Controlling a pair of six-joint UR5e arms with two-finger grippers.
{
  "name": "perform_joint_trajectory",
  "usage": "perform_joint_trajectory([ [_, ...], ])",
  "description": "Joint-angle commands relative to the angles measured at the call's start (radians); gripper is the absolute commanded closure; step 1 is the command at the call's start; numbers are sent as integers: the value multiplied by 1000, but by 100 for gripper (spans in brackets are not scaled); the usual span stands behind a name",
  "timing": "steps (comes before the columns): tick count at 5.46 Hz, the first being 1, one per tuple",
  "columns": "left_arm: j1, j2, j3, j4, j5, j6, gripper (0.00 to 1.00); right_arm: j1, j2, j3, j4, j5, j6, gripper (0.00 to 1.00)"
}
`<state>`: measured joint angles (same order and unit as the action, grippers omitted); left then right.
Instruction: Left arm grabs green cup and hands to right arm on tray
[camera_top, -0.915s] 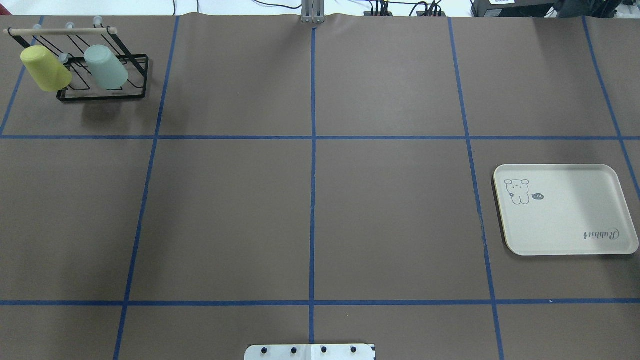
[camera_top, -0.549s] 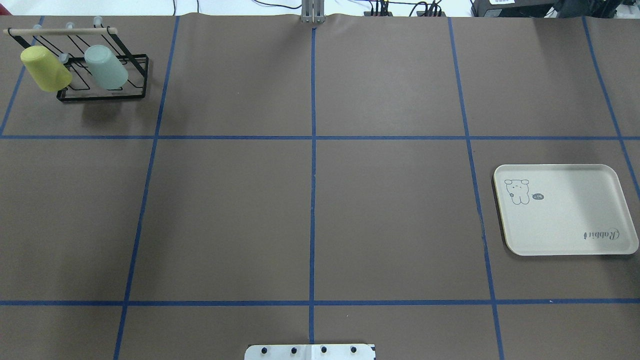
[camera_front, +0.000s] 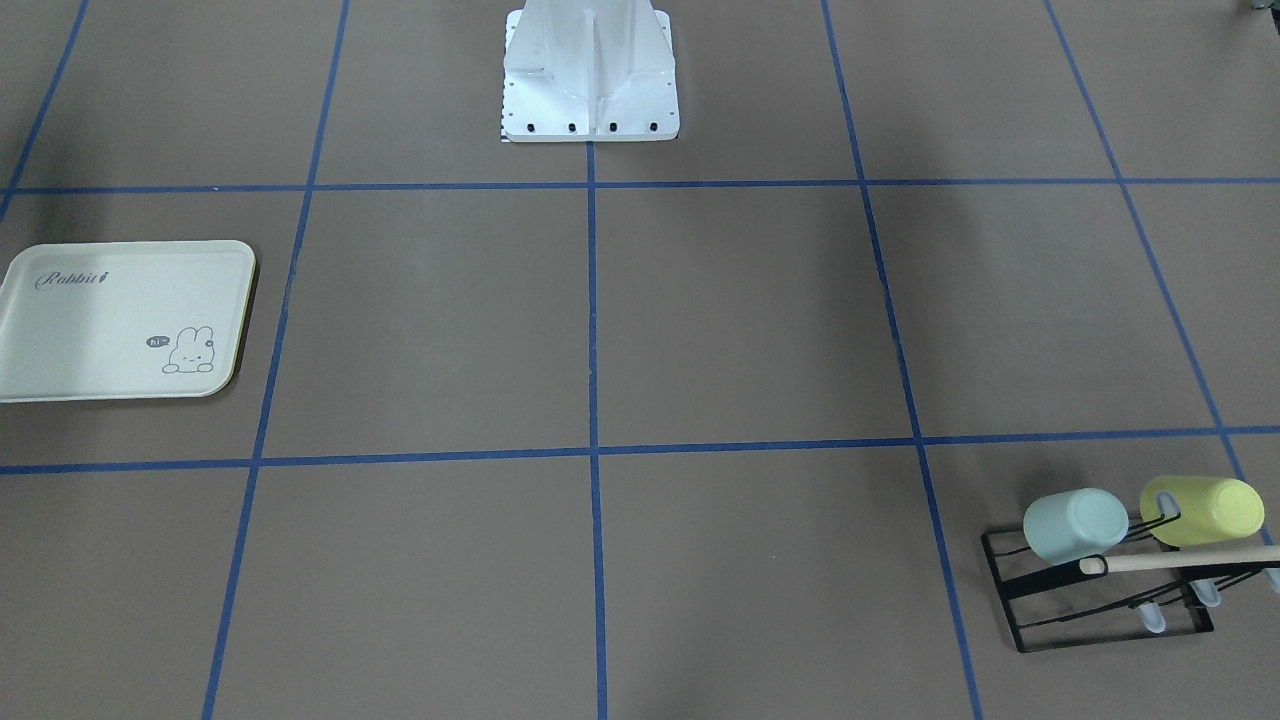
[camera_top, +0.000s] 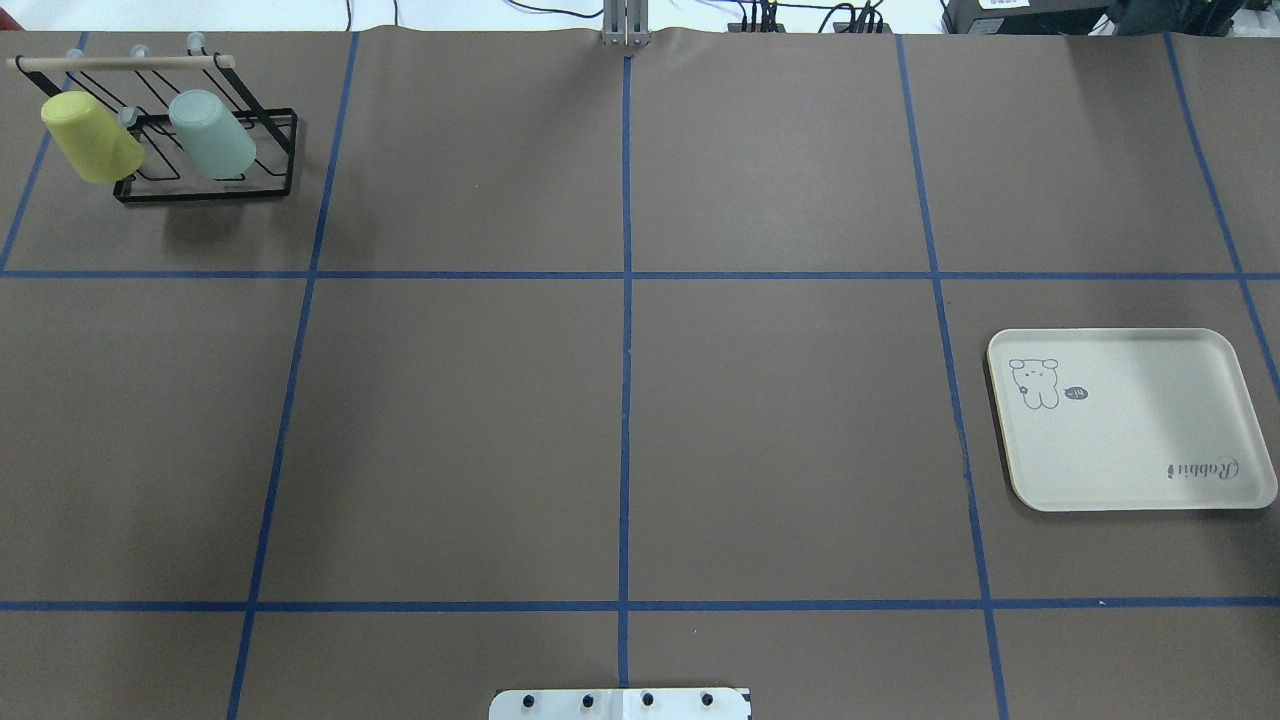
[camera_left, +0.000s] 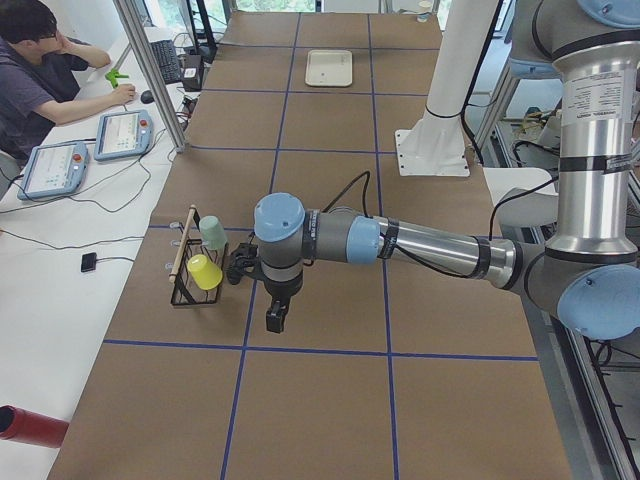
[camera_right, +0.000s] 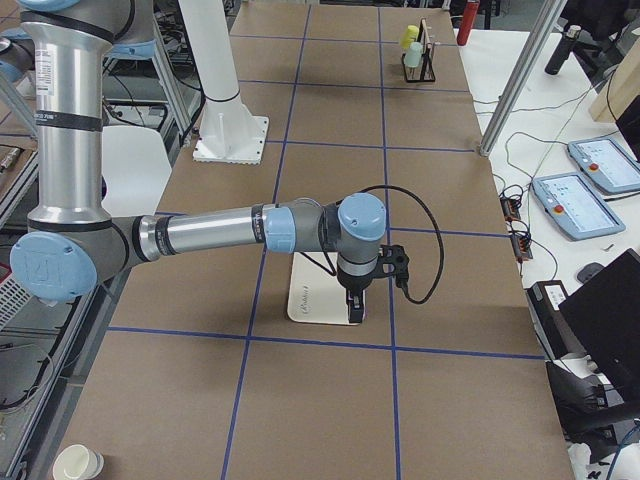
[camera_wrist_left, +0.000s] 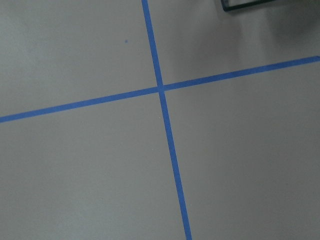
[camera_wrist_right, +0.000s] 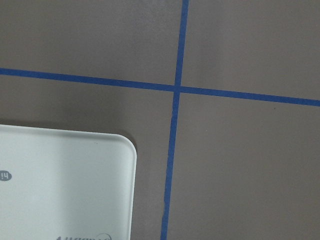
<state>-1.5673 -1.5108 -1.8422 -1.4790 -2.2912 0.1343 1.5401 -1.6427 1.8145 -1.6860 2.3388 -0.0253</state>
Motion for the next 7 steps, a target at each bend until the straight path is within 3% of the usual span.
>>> perform_joint_trajectory([
  [1, 0, -29, -3, -33, -4, -25, 0, 0, 10, 8, 2, 43, 42, 0],
  [5, 6, -149, 67, -99, -5, -65, 0, -82, 139, 12, 2, 28, 64, 0],
  [6, 24, -287, 177, -133, -14, -255, 0, -112, 161, 6, 2, -4, 68, 0],
  [7, 68, -363, 254, -153, -11, -254, 0, -133, 187, -9, 2, -6, 67, 0],
])
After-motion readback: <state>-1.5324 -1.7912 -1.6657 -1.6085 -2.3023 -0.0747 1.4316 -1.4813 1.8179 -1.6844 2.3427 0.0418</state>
